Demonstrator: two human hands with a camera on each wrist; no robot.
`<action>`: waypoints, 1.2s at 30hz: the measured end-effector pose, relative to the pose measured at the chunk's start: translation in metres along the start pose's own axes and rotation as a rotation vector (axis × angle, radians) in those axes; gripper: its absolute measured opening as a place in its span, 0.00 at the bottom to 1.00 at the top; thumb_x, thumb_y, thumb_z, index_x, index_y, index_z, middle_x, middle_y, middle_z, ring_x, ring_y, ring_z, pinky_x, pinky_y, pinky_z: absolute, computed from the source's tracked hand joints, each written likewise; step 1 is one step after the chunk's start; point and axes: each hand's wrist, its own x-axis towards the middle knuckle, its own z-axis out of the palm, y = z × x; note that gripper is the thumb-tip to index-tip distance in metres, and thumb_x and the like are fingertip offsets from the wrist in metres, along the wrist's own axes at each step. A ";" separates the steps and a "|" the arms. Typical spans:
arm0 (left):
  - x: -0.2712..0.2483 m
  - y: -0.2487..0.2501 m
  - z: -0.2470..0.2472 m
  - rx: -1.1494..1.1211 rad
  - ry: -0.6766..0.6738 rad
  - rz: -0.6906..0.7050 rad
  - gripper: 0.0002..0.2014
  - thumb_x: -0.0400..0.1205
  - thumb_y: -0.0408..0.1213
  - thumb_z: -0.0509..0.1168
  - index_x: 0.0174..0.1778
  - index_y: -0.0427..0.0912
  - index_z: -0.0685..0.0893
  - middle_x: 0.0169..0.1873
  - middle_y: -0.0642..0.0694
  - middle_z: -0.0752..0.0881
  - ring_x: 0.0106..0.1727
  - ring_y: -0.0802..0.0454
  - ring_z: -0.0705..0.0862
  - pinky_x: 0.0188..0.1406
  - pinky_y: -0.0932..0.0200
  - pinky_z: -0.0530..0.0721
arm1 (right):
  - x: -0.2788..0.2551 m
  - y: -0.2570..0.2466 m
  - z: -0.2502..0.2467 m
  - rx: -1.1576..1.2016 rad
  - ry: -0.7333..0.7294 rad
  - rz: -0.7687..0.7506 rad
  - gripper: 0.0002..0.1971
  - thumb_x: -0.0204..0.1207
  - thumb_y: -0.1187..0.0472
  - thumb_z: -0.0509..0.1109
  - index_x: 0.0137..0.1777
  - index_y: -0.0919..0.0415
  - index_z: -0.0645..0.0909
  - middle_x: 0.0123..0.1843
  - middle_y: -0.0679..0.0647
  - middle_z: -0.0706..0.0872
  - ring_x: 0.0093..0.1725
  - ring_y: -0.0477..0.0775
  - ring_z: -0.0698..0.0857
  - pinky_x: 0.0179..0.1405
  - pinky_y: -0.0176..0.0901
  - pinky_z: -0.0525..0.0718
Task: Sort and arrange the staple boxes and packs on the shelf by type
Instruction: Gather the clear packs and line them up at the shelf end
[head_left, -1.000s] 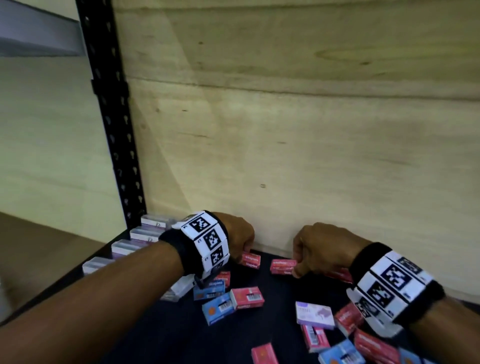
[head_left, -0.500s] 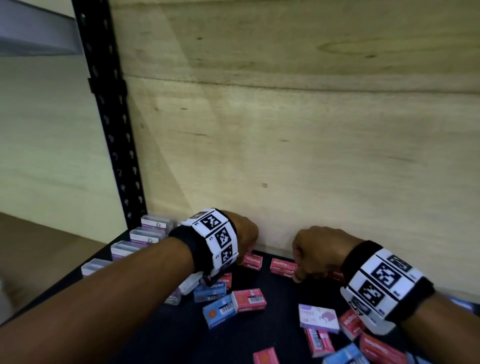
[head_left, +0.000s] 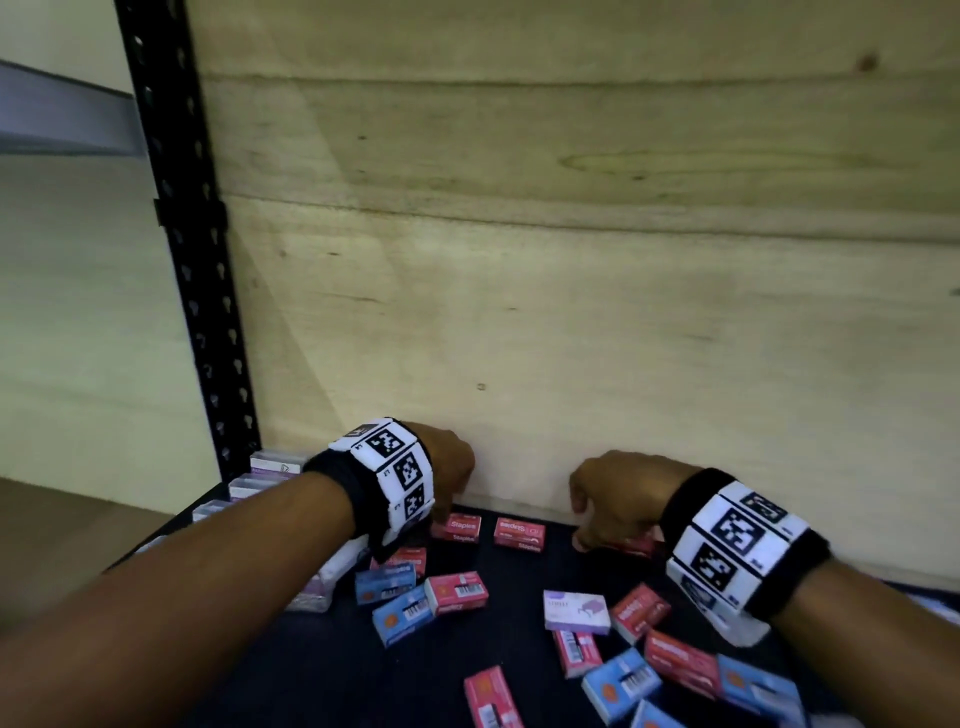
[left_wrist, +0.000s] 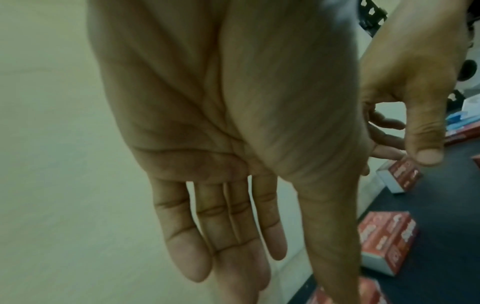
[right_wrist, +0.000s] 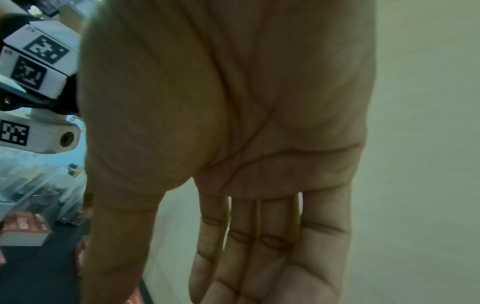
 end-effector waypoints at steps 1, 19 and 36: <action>-0.006 0.004 -0.006 -0.012 0.004 0.011 0.26 0.78 0.44 0.74 0.70 0.40 0.79 0.65 0.43 0.82 0.64 0.43 0.82 0.59 0.53 0.80 | -0.011 0.007 -0.002 -0.001 0.001 0.018 0.25 0.73 0.42 0.76 0.63 0.58 0.84 0.58 0.55 0.88 0.56 0.57 0.87 0.57 0.50 0.86; -0.056 0.184 -0.057 -0.128 0.161 0.561 0.19 0.79 0.46 0.73 0.65 0.49 0.81 0.57 0.50 0.85 0.53 0.51 0.82 0.47 0.61 0.74 | -0.174 0.131 0.060 0.113 -0.009 0.339 0.20 0.73 0.42 0.75 0.63 0.46 0.82 0.59 0.47 0.84 0.50 0.49 0.82 0.53 0.41 0.78; -0.059 0.247 -0.050 -0.041 0.243 0.856 0.28 0.71 0.44 0.79 0.68 0.56 0.81 0.62 0.52 0.83 0.58 0.56 0.77 0.44 0.62 0.68 | -0.226 0.158 0.091 0.217 -0.163 0.564 0.26 0.77 0.41 0.72 0.64 0.61 0.81 0.34 0.47 0.78 0.25 0.43 0.73 0.14 0.26 0.70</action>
